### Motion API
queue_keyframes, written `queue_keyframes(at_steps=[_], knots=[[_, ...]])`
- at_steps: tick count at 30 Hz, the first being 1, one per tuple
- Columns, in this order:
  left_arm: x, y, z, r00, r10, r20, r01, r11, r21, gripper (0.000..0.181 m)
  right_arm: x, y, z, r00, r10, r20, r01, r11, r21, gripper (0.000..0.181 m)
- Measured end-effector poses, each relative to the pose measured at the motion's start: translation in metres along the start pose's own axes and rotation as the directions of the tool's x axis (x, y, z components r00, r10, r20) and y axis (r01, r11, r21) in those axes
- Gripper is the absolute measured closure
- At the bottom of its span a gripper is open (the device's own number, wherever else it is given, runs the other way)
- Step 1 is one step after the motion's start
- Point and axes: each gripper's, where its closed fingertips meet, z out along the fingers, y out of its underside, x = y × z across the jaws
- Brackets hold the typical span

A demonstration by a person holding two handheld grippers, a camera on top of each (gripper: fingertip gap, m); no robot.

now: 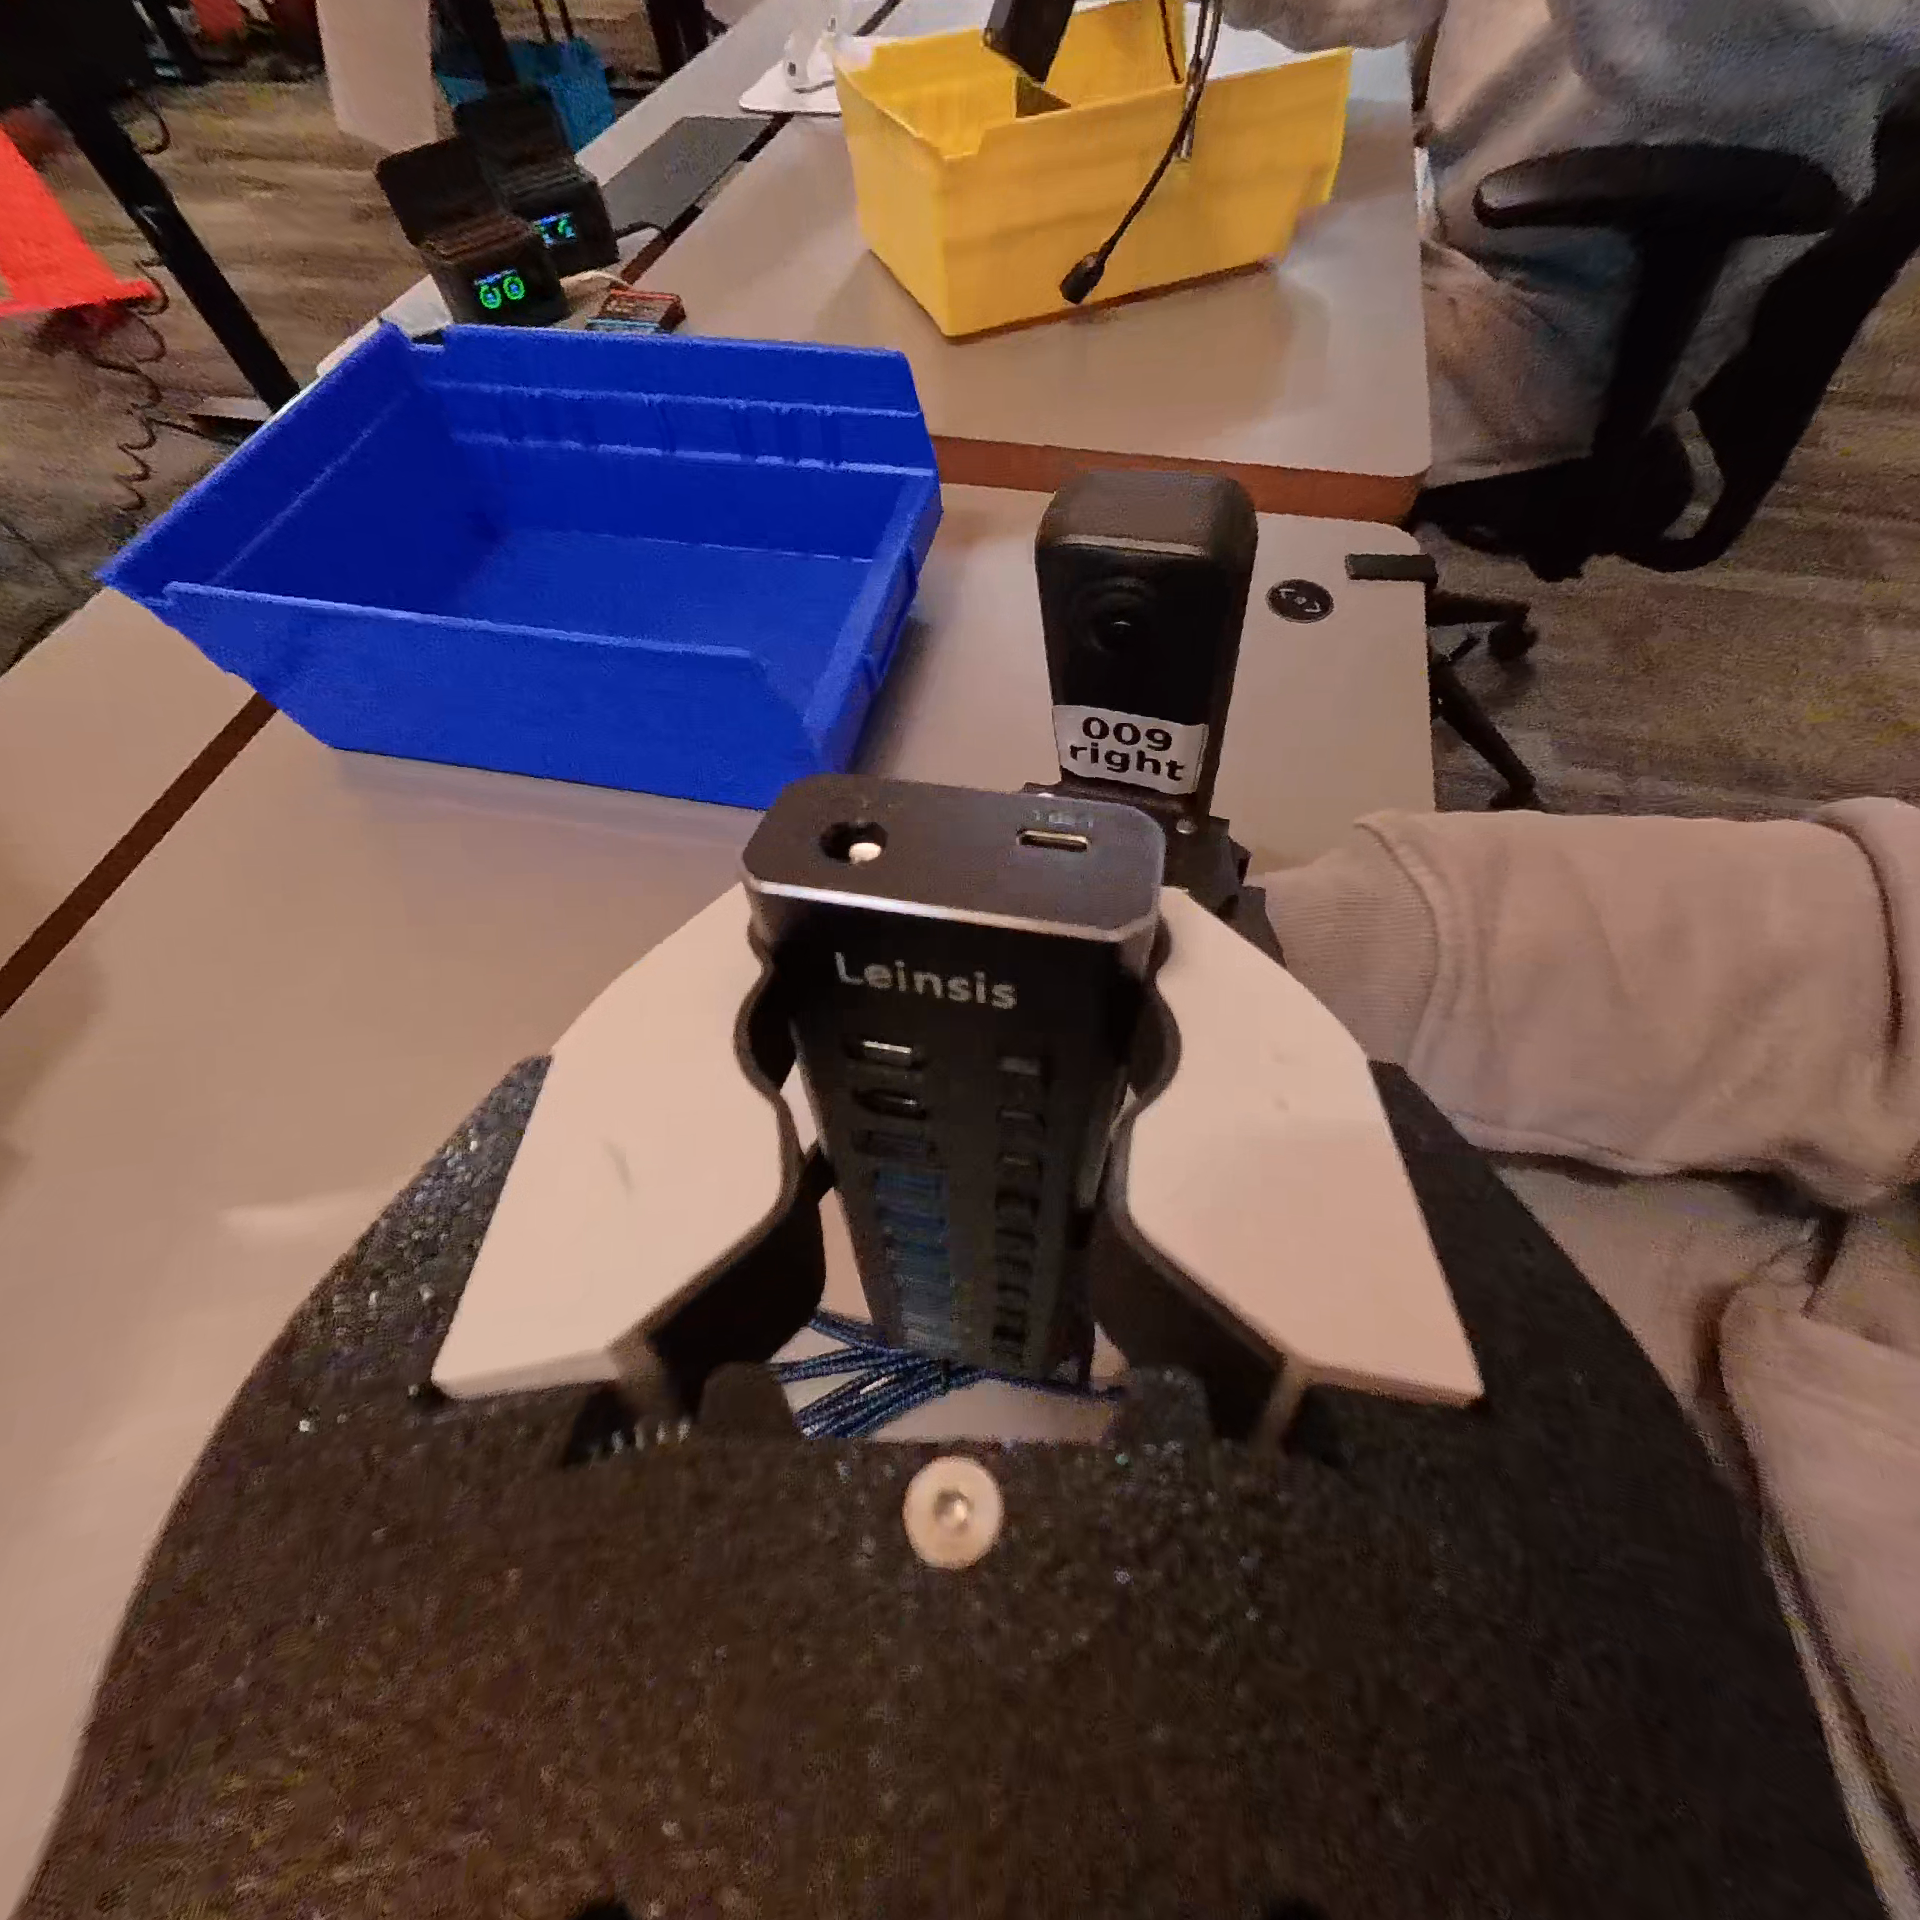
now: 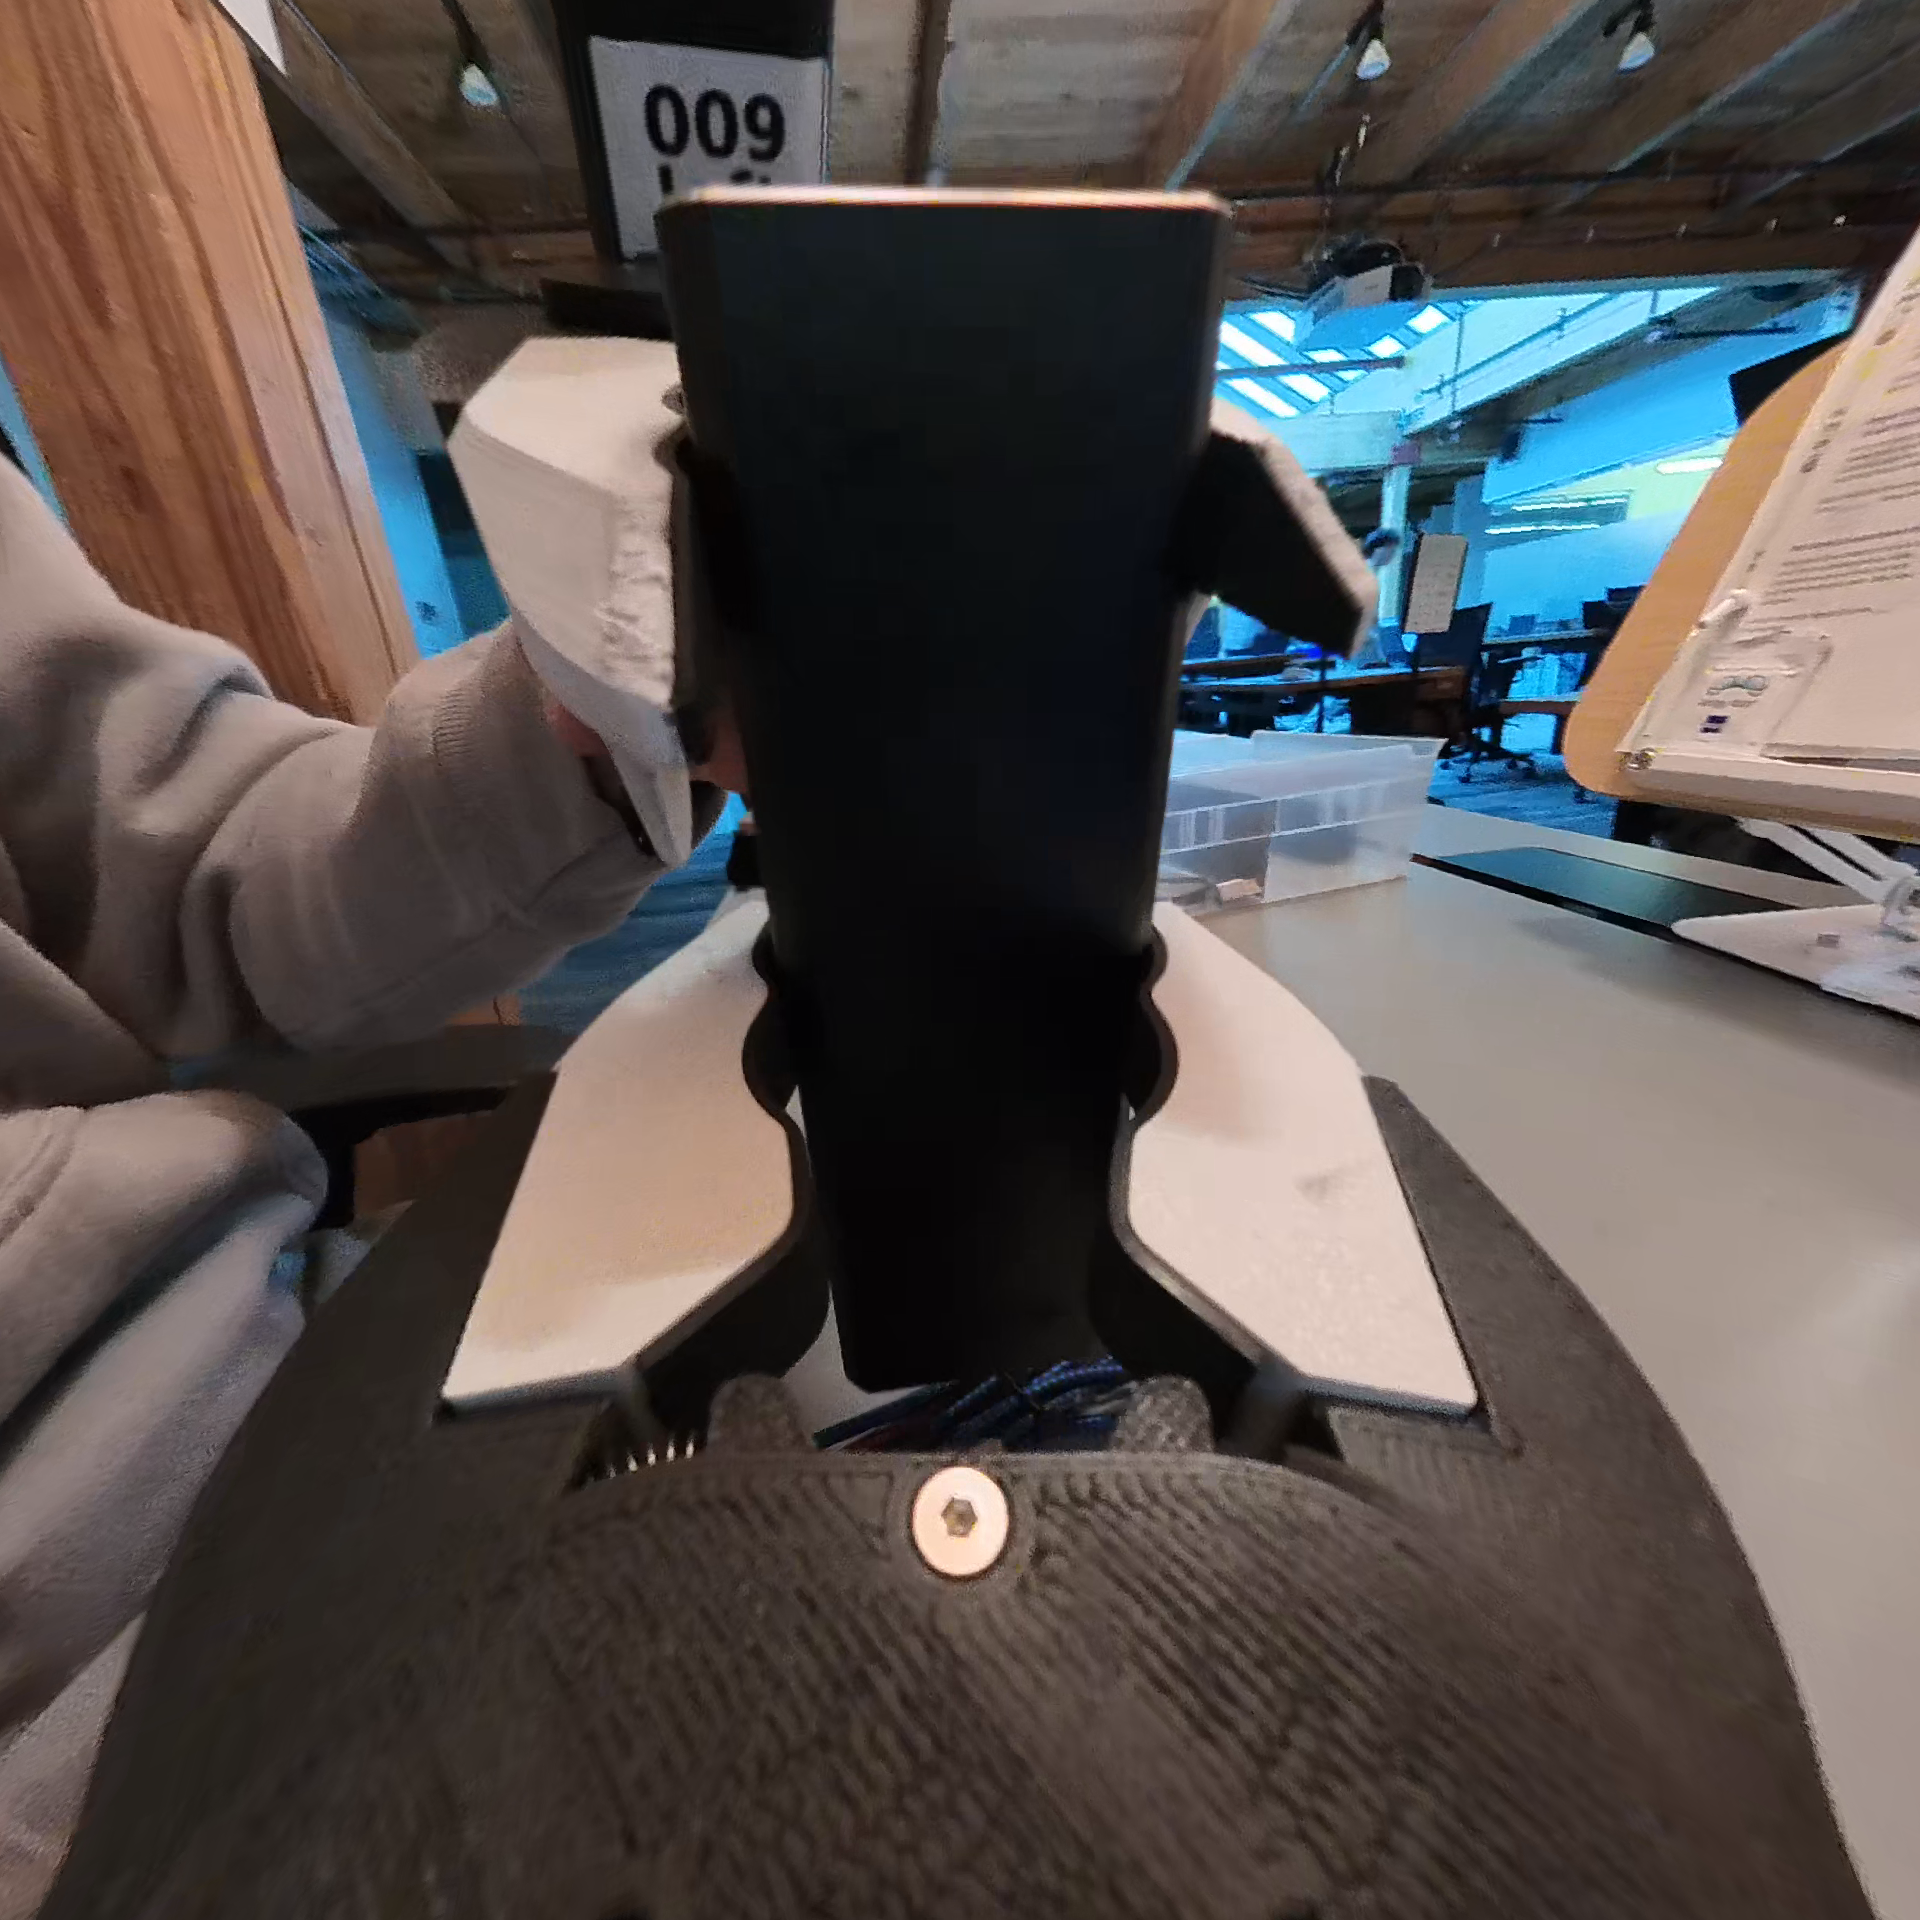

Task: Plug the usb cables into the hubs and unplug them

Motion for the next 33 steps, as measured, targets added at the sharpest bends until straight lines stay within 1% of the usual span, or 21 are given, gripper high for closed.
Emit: queue_keyframes(at_steps=[2,4,6,9,10,12,17,20,23,26,28,29,31,32,33], knots=[[0.003,-0.005,-0.003,0.998,0.003,-0.066,-0.001,0.999,0.036,0.119,-0.001,-0.004,-0.001,1.0,0.001,0.003,-0.001,1.0,0.009,0.12],[0.005,-0.011,-0.006,0.992,0.049,-0.115,-0.039,0.996,0.083,0.119,0.001,-0.008,-0.001,1.0,0.001,-0.021,-0.001,1.0,0.006,0.119],[0.007,-0.017,-0.01,0.985,0.074,-0.156,-0.055,0.991,0.122,0.119,0.003,-0.006,0.003,0.999,-0.004,-0.044,0.003,0.999,-0.032,0.111],[0.011,-0.022,-0.012,0.973,0.071,-0.22,-0.032,0.984,0.175,0.119,0.001,0.004,0.013,0.997,-0.042,-0.058,0.035,0.993,-0.112,0.109],[0.009,-0.022,-0.012,0.972,0.065,-0.225,-0.025,0.984,0.175,0.119,0.003,0.005,0.015,0.995,-0.06,-0.08,0.05,0.991,-0.122,0.106],[0.007,-0.019,-0.013,0.97,0.075,-0.231,-0.039,0.987,0.156,0.119,0.006,0.007,0.018,0.992,-0.069,-0.106,0.056,0.99,-0.126,0.107],[0.008,-0.013,-0.011,0.969,0.101,-0.225,-0.085,0.993,0.081,0.119,0.006,0.016,0.024,0.991,-0.078,-0.109,0.059,0.984,-0.166,0.108],[0.007,-0.014,-0.012,0.972,0.104,-0.211,-0.092,0.994,0.066,0.119,0.005,0.015,0.025,0.992,-0.076,-0.105,0.057,0.983,-0.172,0.107],[0.003,-0.015,-0.011,0.976,0.097,-0.193,-0.082,0.993,0.085,0.12,0.008,0.016,0.023,0.992,-0.064,-0.11,0.045,0.985,-0.169,0.107],[-0.001,-0.018,-0.007,0.984,0.108,-0.14,-0.092,0.989,0.115,0.119,0.009,0.017,0.021,0.993,-0.038,-0.114,0.019,0.987,-0.159,0.107],[-0.001,-0.022,-0.008,0.987,0.099,-0.125,-0.081,0.986,0.143,0.111,0.013,0.017,0.016,0.991,-0.043,-0.128,0.021,0.985,-0.17,0.108],[-0.001,-0.025,-0.012,0.989,0.094,-0.118,-0.073,0.983,0.165,0.109,0.017,0.016,0.012,0.989,-0.046,-0.141,0.021,0.985,-0.17,0.107],[-0.002,-0.032,-0.028,0.99,0.091,-0.112,-0.063,0.969,0.237,0.111,0.025,0.009,0.0,0.983,-0.05,-0.176,0.022,0.988,-0.153,0.107],[0.001,-0.03,-0.037,0.987,0.1,-0.13,-0.063,0.964,0.259,0.117,0.029,0.007,-0.007,0.982,-0.039,-0.182,0.013,0.989,-0.145,0.108],[0.003,-0.022,-0.044,0.982,0.111,-0.156,-0.069,0.966,0.25,0.124,0.035,0.005,-0.016,0.977,-0.046,-0.211,0.015,0.989,-0.146,0.108]])
